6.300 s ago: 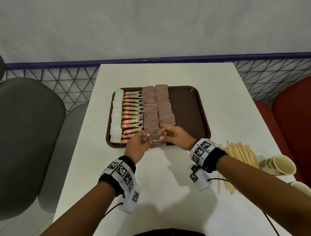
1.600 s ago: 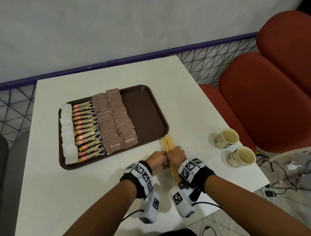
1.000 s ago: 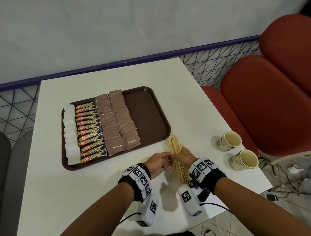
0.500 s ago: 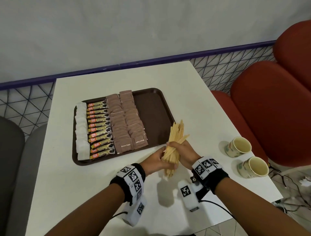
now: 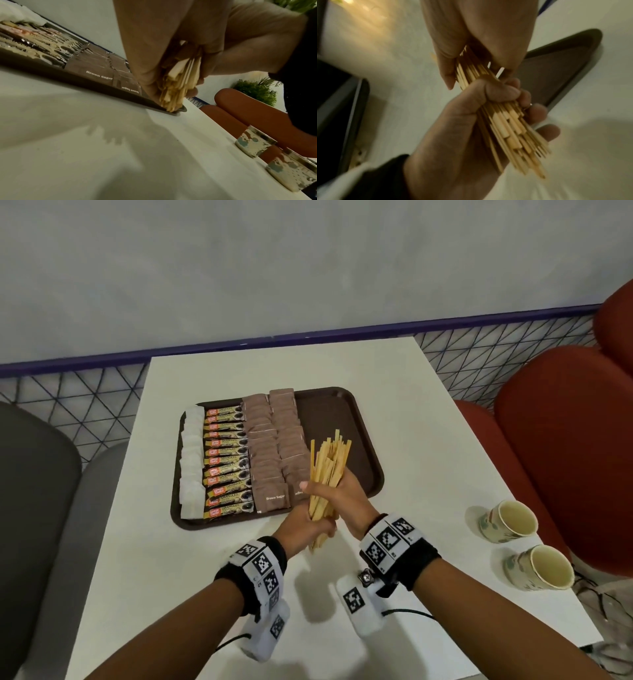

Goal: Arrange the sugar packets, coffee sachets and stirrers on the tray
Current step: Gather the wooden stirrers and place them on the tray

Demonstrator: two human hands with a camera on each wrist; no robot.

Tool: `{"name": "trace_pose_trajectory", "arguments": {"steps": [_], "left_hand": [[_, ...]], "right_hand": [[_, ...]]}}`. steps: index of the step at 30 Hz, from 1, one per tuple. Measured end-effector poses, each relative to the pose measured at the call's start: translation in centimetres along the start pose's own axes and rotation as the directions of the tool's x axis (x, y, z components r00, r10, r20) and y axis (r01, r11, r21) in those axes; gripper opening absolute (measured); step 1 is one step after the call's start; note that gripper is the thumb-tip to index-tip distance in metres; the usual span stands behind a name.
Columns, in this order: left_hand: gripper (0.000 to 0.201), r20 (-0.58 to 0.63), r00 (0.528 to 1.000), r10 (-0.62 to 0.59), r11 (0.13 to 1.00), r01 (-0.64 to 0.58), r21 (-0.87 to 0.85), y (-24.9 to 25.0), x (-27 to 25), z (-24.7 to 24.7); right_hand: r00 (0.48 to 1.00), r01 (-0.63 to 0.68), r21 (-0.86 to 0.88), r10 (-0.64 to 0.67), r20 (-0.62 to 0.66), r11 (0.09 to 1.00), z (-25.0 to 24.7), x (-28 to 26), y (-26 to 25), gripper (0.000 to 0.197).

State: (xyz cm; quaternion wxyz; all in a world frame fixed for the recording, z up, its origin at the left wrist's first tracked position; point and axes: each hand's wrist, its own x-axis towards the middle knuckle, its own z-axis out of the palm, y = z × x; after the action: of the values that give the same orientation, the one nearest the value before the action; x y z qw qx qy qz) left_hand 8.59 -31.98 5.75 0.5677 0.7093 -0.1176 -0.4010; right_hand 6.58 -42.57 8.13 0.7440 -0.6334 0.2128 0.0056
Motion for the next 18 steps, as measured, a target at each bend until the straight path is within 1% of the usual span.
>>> {"name": "trace_pose_trajectory", "arguments": {"steps": [2,4,6,7,8,9,10,12,13,15,17,18], "left_hand": [[0.007,0.026,0.999,-0.019,0.999,0.020,-0.042,0.3,-0.3,-0.1],[0.012,0.046,0.998,-0.032,0.998,0.034,-0.054,0.5,-0.6,-0.3],[0.013,0.054,0.998,-0.033,0.999,0.035,-0.027,0.7,-0.9,-0.4],[0.010,0.047,0.999,-0.026,1.000,0.026,-0.015,0.9,-1.0,-0.5],[0.009,0.037,0.999,-0.015,1.000,0.016,-0.018,1.1,-1.0,-0.5],[0.010,0.026,1.000,-0.002,0.999,0.003,-0.032,1.2,-0.9,-0.5],[0.013,0.021,1.000,0.013,0.999,-0.012,-0.049,1.3,-0.9,-0.5],[0.017,0.011,0.999,0.036,0.997,-0.035,-0.073,1.3,-0.8,-0.3],[0.018,0.001,0.999,0.038,0.996,-0.038,-0.078,1.2,-0.9,-0.2],[0.018,-0.034,0.999,0.009,0.995,-0.012,-0.098,1.0,-1.0,-0.2],[0.013,-0.046,0.999,-0.026,0.989,0.019,-0.149,0.9,-1.0,-0.3],[0.011,-0.049,0.998,-0.032,0.987,0.024,-0.159,1.0,-1.1,-0.4]], "right_hand": [[0.999,0.041,0.107,-0.037,-0.034,0.993,0.1,0.3,-0.2,0.055],[0.994,0.098,0.177,-0.087,-0.064,0.979,0.2,0.7,-0.6,0.079],[0.985,0.160,0.140,-0.149,-0.083,0.977,0.3,1.0,-1.2,0.096],[0.980,0.190,0.095,-0.182,-0.083,0.977,0.3,1.2,-1.5,0.099],[0.974,0.220,0.066,-0.215,-0.073,0.973,0.2,1.5,-1.7,0.097],[0.970,0.239,0.061,-0.236,-0.057,0.969,0.1,1.7,-1.9,0.089],[0.971,0.238,0.078,-0.235,-0.040,0.968,0.2,1.8,-1.9,0.076],[0.983,0.182,0.094,-0.182,0.000,0.979,0.6,2.0,-2.1,0.054],[0.989,0.148,0.080,-0.150,0.011,0.986,0.7,2.1,-2.0,0.048],[0.993,0.120,0.001,-0.120,0.018,0.993,0.9,2.3,-2.0,0.043],[0.991,0.136,-0.082,-0.135,0.013,0.987,0.9,2.6,-2.2,0.046],[0.989,0.151,-0.079,-0.151,0.004,0.985,0.8,2.9,-2.4,0.049]]}}
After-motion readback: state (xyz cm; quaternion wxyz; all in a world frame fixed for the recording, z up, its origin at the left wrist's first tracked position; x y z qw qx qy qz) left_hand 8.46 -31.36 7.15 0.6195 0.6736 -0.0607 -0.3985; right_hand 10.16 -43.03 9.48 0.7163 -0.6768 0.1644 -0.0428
